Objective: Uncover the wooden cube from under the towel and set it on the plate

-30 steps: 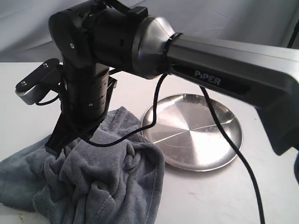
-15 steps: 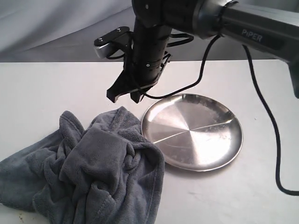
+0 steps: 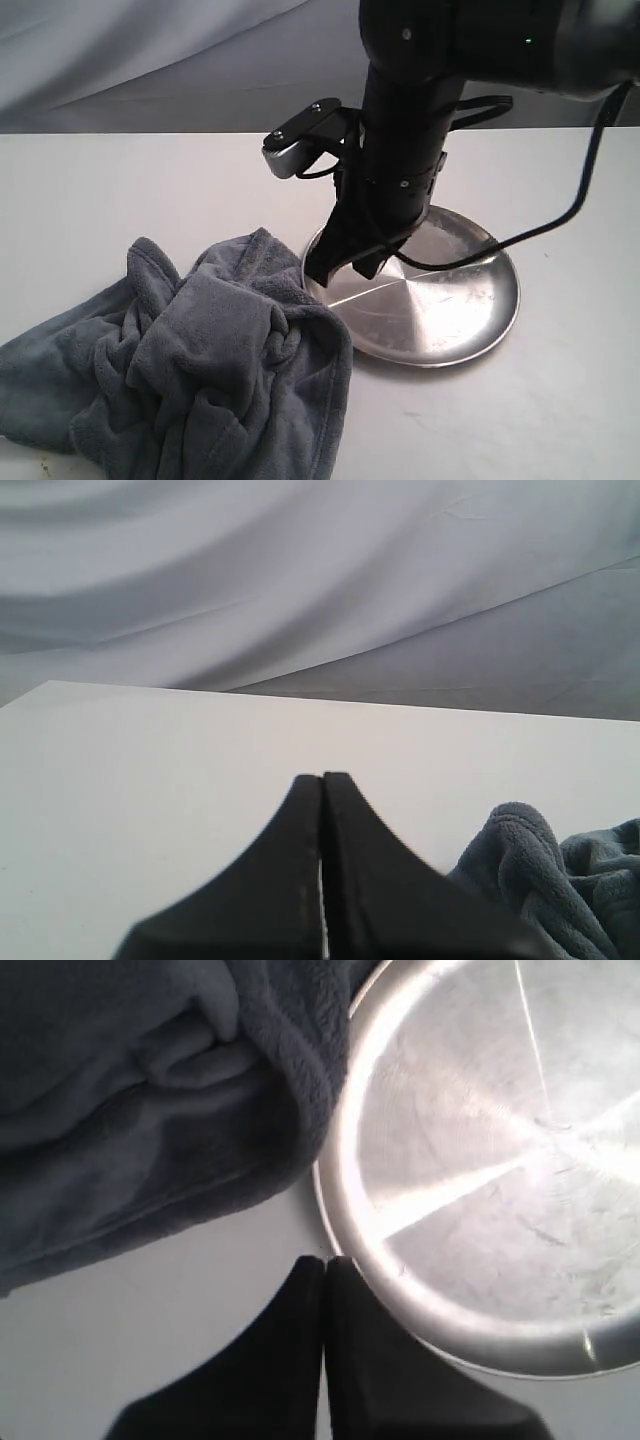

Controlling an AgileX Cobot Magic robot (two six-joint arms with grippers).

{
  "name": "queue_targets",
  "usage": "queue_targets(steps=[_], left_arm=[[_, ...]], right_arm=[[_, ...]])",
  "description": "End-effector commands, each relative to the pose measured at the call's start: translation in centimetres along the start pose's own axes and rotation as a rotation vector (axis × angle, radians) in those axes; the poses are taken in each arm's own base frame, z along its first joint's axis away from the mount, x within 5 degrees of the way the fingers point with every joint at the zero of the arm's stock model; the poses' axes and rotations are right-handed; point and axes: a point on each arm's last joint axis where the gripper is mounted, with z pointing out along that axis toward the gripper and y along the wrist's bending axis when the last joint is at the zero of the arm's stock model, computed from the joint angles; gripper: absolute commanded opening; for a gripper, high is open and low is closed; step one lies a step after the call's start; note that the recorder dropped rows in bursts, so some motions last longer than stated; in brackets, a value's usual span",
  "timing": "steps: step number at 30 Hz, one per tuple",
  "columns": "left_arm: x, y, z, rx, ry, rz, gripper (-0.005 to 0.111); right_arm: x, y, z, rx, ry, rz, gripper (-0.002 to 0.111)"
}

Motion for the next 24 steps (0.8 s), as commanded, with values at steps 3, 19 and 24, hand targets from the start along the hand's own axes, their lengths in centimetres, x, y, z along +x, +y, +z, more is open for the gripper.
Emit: queue_targets(steps=[3, 19, 24], left_arm=[[0.1, 0.0, 0.0, 0.0, -0.002, -0.002, 0.0], [0.1, 0.0, 0.0, 0.0, -0.002, -0.002, 0.0], [0.1, 0.0, 0.0, 0.0, -0.002, -0.002, 0.0]], right_arm=[[1.7, 3.7, 0.6, -0.059, 0.047, -0.08, 0.0], [0.1, 13.1, 3.4, -0.207, 0.11, -0.199, 0.0], [-3.7, 13.4, 1.5, -0.21, -0.022, -0.208, 0.0]])
